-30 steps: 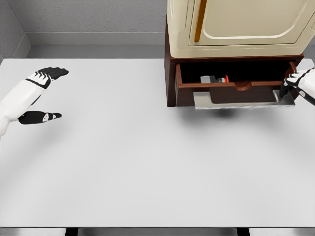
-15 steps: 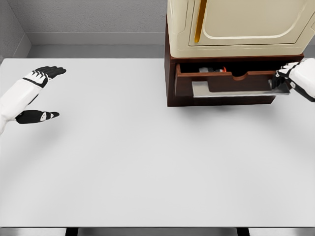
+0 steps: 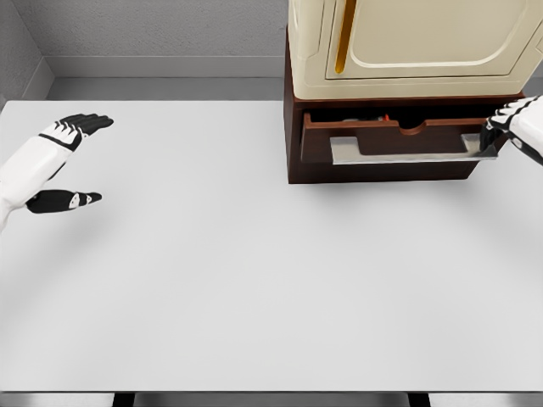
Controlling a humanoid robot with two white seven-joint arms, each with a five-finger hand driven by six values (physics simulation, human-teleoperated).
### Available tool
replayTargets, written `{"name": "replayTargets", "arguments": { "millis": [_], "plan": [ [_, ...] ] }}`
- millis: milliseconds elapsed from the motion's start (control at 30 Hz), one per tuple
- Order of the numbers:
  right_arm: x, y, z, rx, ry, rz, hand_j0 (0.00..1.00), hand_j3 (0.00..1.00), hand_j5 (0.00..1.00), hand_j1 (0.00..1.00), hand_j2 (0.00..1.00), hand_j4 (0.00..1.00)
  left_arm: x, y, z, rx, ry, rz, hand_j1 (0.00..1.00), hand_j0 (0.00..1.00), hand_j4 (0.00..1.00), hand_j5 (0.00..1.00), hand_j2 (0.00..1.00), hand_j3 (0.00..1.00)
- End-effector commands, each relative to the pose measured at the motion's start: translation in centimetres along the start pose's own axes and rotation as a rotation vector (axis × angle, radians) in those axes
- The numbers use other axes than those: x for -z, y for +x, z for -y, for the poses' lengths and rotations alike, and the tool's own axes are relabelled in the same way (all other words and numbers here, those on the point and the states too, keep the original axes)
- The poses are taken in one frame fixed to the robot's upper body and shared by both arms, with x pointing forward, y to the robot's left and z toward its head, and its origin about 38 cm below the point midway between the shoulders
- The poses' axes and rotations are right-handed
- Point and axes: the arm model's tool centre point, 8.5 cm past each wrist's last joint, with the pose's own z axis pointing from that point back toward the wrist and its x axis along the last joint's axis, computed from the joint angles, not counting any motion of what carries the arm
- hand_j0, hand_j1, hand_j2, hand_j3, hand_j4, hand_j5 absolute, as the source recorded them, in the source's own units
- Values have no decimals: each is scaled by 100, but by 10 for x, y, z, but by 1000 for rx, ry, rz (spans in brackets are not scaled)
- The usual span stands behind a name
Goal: Put the switch into the drawer with left arm, and close the drawer with right arm
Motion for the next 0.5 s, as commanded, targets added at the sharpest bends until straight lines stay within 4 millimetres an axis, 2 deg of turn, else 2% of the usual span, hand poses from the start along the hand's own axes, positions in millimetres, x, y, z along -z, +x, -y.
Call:
{"name": "replayTargets", "arguments": {
  "millis": [0,100,167,267,467],
  "plan": [
    [-1,-2,5,-6,-8,-5,21,21,21,21,21,21,0,0,-1,-6,5,1,100,100,100,100,100,100],
    [0,3,7,-6,-12,13,21,21,21,21,21,21,0,0,0,-6,4,0,100,100,100,100,100,100],
    [-2,10,20,-29,-3,44,21,21,21,21,21,21,0,0,0,-6,4,0,100,100,100,100,100,100],
    [-11,18,16,-3,22,62,24,24,24,24,24,24,0,0,0,-8,5,0,100,100,100,100,100,100],
    [-13,30,8,21,40,89,26,26,26,26,26,26,-1,0,-1,-5,6,-2,100,100,100,100,100,100]
  ]
}}
